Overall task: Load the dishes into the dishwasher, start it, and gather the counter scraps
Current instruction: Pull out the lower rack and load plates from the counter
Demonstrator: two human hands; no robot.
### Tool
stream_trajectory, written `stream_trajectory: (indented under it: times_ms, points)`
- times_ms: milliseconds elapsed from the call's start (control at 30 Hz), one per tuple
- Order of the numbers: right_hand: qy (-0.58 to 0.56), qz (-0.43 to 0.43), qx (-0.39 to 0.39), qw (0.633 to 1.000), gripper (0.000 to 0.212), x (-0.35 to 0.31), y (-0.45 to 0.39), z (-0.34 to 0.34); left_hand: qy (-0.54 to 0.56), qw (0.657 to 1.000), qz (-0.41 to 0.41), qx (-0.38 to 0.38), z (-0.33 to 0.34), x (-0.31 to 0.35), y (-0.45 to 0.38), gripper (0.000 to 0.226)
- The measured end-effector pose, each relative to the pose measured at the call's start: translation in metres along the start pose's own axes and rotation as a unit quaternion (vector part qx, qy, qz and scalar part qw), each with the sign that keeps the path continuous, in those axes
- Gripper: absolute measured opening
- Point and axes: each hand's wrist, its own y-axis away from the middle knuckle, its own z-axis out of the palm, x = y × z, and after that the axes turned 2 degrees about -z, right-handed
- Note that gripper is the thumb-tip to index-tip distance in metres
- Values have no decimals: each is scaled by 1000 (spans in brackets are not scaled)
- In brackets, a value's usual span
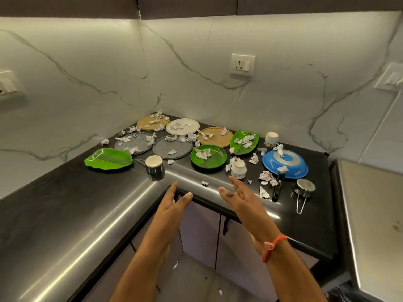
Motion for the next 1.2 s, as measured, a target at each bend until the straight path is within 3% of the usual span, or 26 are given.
stream_trajectory:
  times_ms: [400, 633, 933, 1067, 1200]
  points:
    - [12, 1, 45, 999, 63, -24, -110, 43, 28, 998, -10, -58, -27, 37, -134, 64]
    - [19, 38, 59, 997, 61, -11, -155, 50, 22, 996, -42, -79, -32, 21, -191, 63]
    - [5, 43, 36, 998, 55, 2, -232, 42, 1, 996, -67, -57, -20, 28, -254, 65]
    - [3, 39, 0, 999, 63, -4, -269, 42, -22, 998, -61, -23, -31, 44, -279, 76]
    - [20, 27, -29, 999, 60, -9, -304, 46, -16, 998, -53, 2, -48, 54, -303, 67]
